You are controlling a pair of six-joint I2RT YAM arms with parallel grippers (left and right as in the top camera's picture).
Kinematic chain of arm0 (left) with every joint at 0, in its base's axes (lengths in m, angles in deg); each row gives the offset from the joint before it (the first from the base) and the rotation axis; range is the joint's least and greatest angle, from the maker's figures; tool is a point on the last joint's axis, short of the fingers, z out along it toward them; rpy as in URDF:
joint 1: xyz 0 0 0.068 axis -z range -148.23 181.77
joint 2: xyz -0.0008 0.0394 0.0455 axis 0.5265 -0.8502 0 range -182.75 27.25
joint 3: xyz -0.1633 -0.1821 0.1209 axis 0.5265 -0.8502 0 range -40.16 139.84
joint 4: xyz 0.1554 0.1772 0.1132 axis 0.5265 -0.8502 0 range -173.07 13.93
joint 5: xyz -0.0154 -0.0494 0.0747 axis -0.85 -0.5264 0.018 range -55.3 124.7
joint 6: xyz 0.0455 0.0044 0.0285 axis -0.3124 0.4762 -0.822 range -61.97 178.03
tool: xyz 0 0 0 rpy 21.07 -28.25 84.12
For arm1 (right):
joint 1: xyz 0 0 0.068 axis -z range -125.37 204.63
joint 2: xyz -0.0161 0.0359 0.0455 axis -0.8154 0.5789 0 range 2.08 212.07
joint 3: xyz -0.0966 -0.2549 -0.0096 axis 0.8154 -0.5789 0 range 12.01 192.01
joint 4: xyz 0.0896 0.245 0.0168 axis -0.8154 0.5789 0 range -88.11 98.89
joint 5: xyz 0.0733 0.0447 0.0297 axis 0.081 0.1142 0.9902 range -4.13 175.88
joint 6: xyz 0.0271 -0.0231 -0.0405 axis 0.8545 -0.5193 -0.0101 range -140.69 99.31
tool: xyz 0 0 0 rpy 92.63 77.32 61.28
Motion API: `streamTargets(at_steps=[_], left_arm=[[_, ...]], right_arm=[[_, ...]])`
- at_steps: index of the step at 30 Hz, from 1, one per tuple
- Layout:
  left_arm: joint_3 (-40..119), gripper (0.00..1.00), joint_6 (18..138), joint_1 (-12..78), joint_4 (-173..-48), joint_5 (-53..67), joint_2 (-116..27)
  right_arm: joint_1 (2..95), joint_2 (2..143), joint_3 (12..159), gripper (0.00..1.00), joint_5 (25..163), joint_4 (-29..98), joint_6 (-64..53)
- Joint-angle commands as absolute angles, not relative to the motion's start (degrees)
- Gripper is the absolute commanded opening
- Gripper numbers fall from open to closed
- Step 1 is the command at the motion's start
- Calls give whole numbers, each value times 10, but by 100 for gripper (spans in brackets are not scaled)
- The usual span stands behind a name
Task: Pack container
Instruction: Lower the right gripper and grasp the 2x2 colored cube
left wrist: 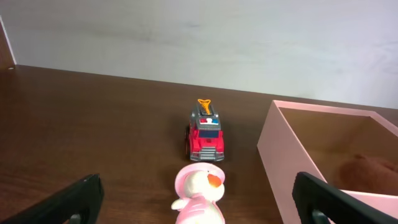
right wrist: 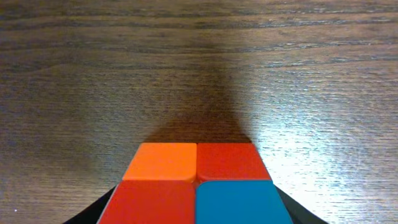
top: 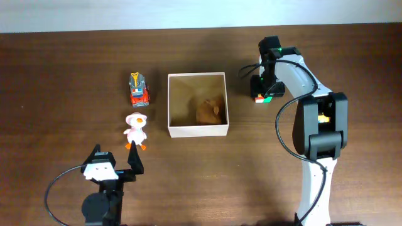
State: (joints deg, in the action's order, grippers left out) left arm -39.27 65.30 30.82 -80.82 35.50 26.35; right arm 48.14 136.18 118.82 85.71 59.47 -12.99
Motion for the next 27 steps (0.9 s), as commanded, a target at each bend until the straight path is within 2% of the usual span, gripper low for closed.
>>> streamTargets(at_steps=[1,17,27], left_arm=[[-396,99,644,305,-808,349,266],[-396,99,644,305,-808,349,266],[-396,99,644,305,-808,349,266]], right_arm=[[475,1376,1169,58,869,595,-129],[475,1376,1173,57,867,597,-129],[475,1375,1264,57,852,638,-134]])
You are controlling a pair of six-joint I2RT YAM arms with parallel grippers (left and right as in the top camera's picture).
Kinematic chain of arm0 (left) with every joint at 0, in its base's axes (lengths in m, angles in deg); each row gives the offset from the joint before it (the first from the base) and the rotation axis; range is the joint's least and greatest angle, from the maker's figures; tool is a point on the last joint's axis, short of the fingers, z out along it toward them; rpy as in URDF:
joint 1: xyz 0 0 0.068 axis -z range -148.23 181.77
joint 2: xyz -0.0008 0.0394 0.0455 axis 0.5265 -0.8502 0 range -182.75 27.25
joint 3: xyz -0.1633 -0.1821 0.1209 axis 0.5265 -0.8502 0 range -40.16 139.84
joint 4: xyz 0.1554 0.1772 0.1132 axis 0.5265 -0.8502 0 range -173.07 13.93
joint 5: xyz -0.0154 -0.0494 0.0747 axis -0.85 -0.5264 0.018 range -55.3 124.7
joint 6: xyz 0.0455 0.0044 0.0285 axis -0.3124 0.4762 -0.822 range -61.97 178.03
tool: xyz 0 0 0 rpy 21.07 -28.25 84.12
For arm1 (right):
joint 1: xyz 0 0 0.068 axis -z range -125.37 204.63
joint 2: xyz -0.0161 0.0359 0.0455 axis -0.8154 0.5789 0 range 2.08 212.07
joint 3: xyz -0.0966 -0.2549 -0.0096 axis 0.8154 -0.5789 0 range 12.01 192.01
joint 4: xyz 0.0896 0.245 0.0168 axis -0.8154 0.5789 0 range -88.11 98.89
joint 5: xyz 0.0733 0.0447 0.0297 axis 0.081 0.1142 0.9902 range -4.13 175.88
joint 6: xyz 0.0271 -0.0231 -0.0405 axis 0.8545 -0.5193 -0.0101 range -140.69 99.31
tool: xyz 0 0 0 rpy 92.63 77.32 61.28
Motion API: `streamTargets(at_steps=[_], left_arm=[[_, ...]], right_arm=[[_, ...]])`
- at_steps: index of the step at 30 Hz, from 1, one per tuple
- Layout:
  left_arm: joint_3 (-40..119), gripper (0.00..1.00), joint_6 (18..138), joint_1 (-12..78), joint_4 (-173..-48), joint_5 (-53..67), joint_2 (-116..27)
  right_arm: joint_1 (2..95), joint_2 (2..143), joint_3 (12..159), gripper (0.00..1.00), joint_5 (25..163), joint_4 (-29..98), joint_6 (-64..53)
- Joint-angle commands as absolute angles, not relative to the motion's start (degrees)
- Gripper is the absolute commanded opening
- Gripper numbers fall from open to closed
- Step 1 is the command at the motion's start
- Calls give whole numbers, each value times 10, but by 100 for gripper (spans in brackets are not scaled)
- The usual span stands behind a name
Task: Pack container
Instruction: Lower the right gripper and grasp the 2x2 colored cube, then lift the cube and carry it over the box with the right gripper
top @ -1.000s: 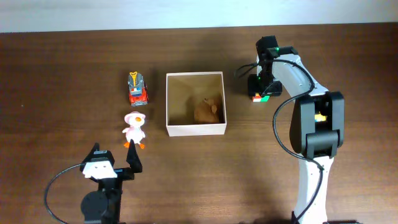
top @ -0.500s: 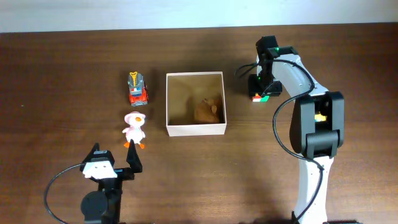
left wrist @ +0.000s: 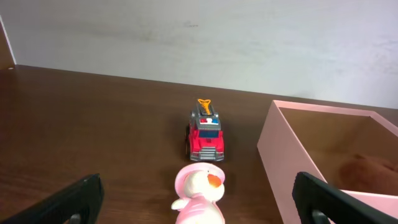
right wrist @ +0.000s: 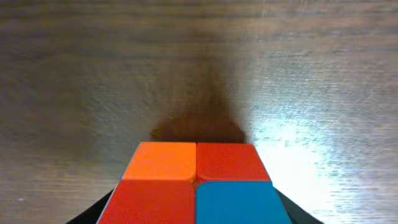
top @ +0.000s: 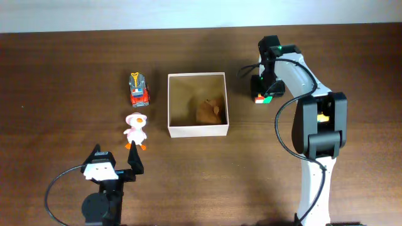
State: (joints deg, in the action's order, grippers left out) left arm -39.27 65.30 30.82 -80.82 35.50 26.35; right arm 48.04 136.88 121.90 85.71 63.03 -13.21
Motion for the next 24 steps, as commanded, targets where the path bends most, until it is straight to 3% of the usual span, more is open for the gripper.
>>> streamTargets(at_steps=[1,24], left_arm=[[-396,99,644,305,-808,349,266],[-396,99,644,305,-808,349,266]], right_arm=[[475,1375,1272,57,852,642,-134],[385,1375,1563,57,852,763,-133]])
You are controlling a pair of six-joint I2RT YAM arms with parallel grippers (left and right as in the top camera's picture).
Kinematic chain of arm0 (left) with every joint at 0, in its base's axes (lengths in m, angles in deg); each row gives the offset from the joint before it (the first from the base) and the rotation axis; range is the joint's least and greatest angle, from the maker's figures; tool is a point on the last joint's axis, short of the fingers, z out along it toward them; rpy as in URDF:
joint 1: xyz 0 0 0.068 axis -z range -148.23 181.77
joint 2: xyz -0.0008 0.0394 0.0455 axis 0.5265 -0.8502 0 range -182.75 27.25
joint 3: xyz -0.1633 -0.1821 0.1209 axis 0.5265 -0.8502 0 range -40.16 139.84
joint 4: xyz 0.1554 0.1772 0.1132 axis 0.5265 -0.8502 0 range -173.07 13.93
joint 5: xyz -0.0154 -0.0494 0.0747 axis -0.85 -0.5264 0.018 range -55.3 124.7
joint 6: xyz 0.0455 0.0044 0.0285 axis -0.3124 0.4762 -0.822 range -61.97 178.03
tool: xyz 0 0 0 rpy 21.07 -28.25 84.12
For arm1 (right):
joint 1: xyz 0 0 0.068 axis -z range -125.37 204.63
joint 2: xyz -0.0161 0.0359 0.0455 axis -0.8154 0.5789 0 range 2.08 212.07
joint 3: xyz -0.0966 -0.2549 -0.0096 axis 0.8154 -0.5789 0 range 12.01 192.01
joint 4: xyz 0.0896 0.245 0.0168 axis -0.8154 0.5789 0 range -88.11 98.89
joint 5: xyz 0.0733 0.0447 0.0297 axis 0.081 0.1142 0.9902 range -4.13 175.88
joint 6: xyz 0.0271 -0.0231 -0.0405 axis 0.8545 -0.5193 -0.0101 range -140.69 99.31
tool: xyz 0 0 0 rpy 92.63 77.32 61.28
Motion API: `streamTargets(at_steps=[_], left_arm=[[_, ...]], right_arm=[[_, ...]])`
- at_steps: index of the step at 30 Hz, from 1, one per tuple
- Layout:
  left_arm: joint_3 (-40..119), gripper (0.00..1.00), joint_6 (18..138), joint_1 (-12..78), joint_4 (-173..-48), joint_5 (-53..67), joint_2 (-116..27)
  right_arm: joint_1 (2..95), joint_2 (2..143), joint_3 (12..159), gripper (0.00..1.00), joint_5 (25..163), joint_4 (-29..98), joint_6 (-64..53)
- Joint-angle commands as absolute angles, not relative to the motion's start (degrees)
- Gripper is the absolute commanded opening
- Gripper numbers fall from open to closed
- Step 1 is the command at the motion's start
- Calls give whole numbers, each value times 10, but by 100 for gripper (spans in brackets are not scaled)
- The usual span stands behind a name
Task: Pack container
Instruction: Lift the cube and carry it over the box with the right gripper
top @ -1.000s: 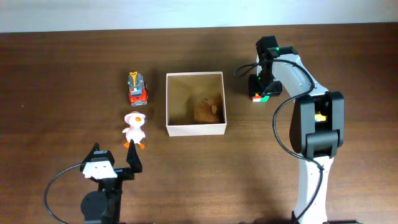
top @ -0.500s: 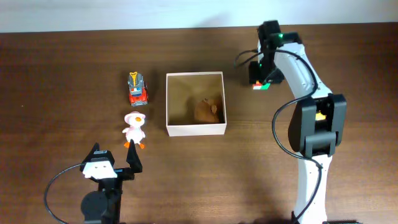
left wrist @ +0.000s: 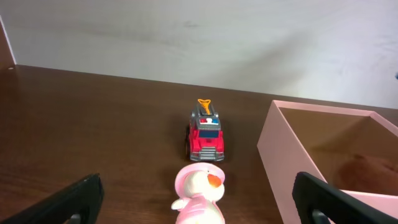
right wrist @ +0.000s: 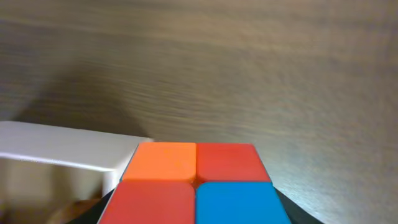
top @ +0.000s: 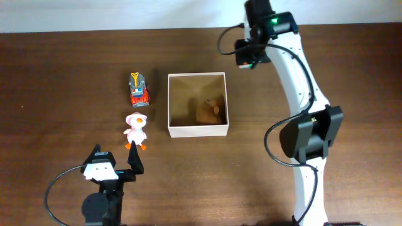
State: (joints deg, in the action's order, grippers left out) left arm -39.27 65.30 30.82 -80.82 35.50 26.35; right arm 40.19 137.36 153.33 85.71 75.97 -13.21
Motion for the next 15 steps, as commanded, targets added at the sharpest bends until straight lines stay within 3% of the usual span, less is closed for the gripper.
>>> streamTargets(at_steps=[1,15], left_arm=[[-396,99,644,305,-808,349,266],[-396,99,644,305,-808,349,266]], right_arm=[[377,1375,1570,57,853,763,-133],[303,1375,1580,57,857,794,-113]])
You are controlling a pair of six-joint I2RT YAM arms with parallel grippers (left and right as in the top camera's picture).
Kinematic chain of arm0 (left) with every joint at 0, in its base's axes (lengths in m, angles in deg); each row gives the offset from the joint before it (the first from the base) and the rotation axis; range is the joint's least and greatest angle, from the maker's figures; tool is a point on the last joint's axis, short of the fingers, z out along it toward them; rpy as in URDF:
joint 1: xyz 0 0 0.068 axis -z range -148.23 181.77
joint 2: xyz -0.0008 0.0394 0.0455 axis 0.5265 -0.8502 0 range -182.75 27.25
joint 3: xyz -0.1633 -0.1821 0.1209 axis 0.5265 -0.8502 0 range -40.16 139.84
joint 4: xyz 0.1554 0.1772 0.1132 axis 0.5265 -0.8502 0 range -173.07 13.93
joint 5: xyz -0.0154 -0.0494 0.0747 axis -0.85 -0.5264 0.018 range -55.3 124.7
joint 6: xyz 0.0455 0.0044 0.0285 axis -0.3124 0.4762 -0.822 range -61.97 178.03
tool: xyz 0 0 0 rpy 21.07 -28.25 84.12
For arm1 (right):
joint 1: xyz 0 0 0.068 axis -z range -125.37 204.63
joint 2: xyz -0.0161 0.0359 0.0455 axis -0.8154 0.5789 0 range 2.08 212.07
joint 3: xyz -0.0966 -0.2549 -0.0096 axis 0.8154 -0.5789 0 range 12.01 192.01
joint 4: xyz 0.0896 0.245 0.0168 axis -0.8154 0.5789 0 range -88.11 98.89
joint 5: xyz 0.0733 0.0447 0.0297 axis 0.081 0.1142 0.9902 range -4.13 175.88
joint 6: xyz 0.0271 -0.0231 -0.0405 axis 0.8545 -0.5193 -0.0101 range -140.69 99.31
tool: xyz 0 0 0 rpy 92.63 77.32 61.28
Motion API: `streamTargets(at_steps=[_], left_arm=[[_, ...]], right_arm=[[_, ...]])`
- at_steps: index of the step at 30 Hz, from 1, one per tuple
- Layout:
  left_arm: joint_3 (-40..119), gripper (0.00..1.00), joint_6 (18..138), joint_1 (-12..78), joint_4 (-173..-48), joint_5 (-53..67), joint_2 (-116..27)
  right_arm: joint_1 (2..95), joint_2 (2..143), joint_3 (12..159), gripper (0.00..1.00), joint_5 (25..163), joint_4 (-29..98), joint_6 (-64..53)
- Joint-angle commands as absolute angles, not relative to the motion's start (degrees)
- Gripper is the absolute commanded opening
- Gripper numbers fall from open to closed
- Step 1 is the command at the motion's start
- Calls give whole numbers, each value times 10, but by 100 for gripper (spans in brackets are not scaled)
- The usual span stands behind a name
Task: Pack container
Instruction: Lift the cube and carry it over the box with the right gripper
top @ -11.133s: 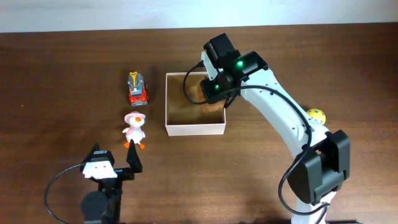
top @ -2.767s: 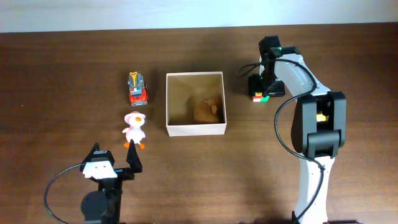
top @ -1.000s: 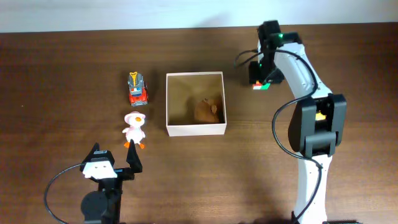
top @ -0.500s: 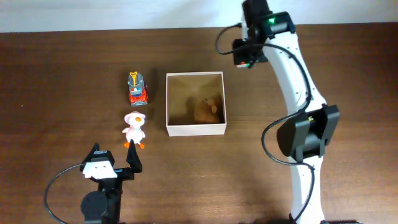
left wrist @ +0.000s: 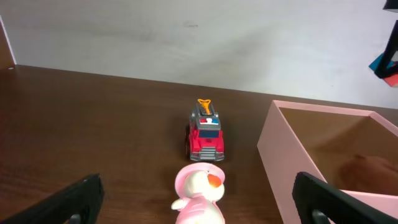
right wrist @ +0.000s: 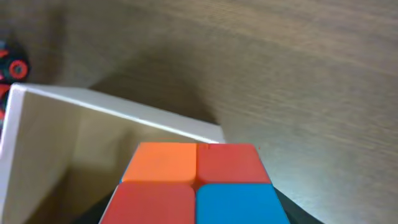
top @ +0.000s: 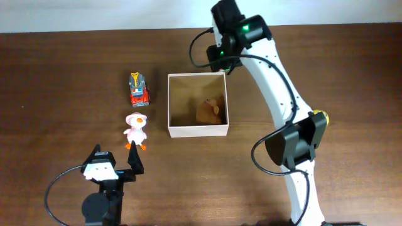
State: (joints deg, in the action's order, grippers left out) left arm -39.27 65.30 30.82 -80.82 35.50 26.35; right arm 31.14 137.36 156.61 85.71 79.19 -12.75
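Observation:
An open pale box [top: 196, 130] stands mid-table with a brown plush toy [top: 209, 111] inside. My right gripper [top: 221, 59] hangs over the box's far right corner, shut on a colour cube [right wrist: 196, 183] with orange, red and blue faces. The box's rim [right wrist: 118, 109] shows just below the cube in the right wrist view. The cube [left wrist: 388, 65] also shows at the left wrist view's right edge. A red fire truck [top: 139, 89] and a pink duck [top: 135, 130] stand left of the box. My left gripper [top: 113, 166] rests open near the front edge, behind the duck [left wrist: 199, 190].
The table's far edge meets a pale wall [left wrist: 199, 37] just beyond the box and truck. The right arm [top: 282, 94] stretches across the table's right half from its base at the front.
My right gripper has moved left with the cube, from beyond the box's far right corner to over that corner's rim. The left arm, truck and duck have not moved.
My right gripper was shut on the cube low at the table right of the box, and stayed there a moment later. Then it held the cube raised past the box's far right corner, and now over the box's corner.

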Motion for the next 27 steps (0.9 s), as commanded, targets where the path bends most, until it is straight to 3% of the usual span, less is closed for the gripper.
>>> streamTargets(at_steps=[1,27], left_arm=[[-396,99,644,305,-808,349,266],[-396,99,644,305,-808,349,266]], right_arm=[[298,1376,1577,57,862,795,-107],[279,1376,1444,57,902,739,-81]])
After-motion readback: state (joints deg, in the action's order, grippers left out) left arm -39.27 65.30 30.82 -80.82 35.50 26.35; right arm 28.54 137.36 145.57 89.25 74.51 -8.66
